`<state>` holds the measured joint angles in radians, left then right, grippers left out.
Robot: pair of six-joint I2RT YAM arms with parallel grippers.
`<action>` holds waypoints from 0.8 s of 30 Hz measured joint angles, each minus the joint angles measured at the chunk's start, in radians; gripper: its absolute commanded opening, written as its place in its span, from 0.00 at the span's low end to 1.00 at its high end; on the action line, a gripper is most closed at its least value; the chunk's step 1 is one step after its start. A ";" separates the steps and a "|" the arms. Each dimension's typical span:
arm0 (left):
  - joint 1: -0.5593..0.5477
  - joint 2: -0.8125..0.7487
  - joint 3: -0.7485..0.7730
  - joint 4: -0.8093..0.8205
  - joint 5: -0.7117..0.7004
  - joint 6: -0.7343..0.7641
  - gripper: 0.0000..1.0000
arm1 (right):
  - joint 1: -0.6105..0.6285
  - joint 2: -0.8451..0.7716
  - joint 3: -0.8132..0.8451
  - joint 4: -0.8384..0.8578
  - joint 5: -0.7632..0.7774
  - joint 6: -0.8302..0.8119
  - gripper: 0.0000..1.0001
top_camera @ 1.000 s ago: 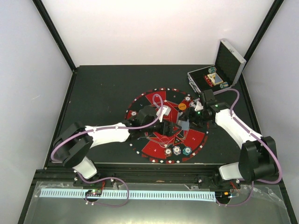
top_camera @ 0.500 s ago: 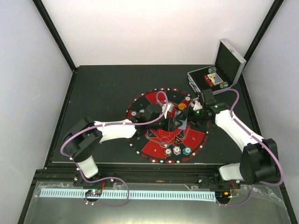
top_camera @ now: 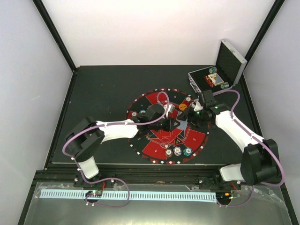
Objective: Distribute texas hold em gaming equipment
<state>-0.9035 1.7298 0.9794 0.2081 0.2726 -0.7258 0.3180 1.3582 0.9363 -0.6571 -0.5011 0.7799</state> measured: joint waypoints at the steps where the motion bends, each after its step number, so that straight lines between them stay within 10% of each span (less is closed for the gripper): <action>1: -0.001 0.002 0.001 -0.002 -0.003 0.000 0.02 | 0.001 0.000 -0.002 0.000 0.003 0.005 0.56; 10: 0.000 0.000 0.012 -0.018 0.020 -0.003 0.02 | 0.008 -0.004 0.000 -0.008 0.023 -0.035 0.93; 24: 0.237 -0.342 -0.079 -0.239 0.292 0.152 0.02 | -0.014 -0.224 0.189 -0.112 0.037 -0.353 0.95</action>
<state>-0.6662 1.3876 0.9009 -0.0311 0.5648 -0.5735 0.3042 1.1347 1.1252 -0.7692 -0.4637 0.4271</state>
